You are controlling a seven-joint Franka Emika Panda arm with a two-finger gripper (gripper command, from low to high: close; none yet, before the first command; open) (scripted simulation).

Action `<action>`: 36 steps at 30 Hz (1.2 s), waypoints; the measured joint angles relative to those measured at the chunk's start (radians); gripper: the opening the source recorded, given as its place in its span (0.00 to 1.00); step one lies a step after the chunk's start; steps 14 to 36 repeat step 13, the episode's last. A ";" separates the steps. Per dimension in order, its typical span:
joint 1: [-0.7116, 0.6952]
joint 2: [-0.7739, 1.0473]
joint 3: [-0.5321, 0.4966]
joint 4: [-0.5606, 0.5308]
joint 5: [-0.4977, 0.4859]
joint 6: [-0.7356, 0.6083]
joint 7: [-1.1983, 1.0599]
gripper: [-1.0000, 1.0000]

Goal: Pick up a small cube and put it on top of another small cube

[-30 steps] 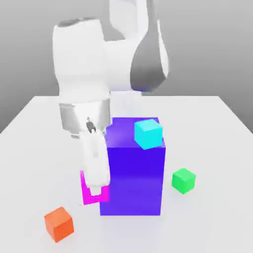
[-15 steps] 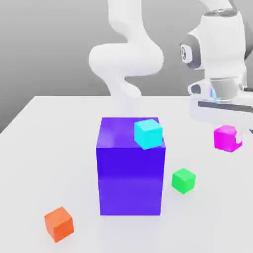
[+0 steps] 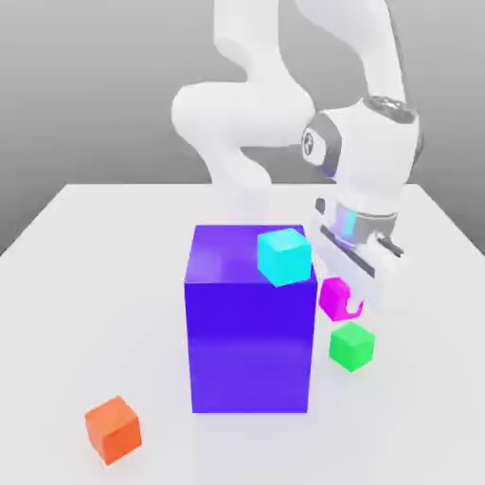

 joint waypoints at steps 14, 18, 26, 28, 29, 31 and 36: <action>-0.182 0.235 0.110 -0.011 -0.297 0.242 0.201 0.00; -0.182 0.235 0.110 -0.011 -0.297 0.242 0.201 0.00; -0.182 0.235 0.110 -0.011 -0.297 0.242 0.201 0.00; -0.182 0.235 0.110 -0.011 -0.297 0.242 0.201 0.00; -0.182 0.235 0.110 -0.011 -0.297 0.242 0.201 0.00; -0.182 0.235 0.110 -0.011 -0.297 0.242 0.201 0.00; -0.182 0.235 0.110 -0.011 -0.297 0.242 0.201 0.00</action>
